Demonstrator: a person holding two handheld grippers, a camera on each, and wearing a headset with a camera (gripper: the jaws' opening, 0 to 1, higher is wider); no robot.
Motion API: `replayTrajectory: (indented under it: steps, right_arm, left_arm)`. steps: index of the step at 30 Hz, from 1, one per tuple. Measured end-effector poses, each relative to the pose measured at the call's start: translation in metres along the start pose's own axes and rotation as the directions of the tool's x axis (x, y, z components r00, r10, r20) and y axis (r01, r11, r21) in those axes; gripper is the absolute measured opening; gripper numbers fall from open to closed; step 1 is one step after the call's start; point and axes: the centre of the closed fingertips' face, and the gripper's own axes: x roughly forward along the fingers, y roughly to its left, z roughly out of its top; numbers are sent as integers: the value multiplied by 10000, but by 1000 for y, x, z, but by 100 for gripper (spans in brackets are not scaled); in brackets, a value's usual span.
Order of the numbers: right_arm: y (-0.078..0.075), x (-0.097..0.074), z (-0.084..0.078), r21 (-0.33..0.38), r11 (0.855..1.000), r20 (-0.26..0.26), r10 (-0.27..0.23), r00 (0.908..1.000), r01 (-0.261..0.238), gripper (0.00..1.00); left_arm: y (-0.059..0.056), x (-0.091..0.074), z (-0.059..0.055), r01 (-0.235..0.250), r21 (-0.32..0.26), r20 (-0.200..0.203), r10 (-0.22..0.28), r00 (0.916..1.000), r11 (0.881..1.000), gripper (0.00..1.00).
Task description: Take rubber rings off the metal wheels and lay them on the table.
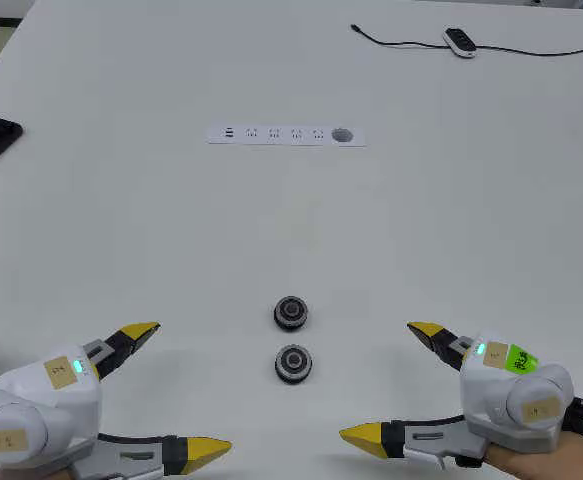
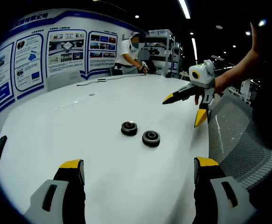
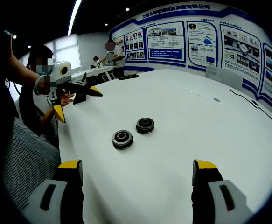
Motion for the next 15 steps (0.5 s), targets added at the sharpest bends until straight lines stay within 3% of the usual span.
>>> replayTrajectory:
  steps: [15]
  right_arm:
    - [-5, -5, 0, 229, 9997, 124, -117, 9999, 114, 99]
  left_arm:
    - [-2, 2, 0, 21, -46, 35, -21, 10000, 10000, 100]
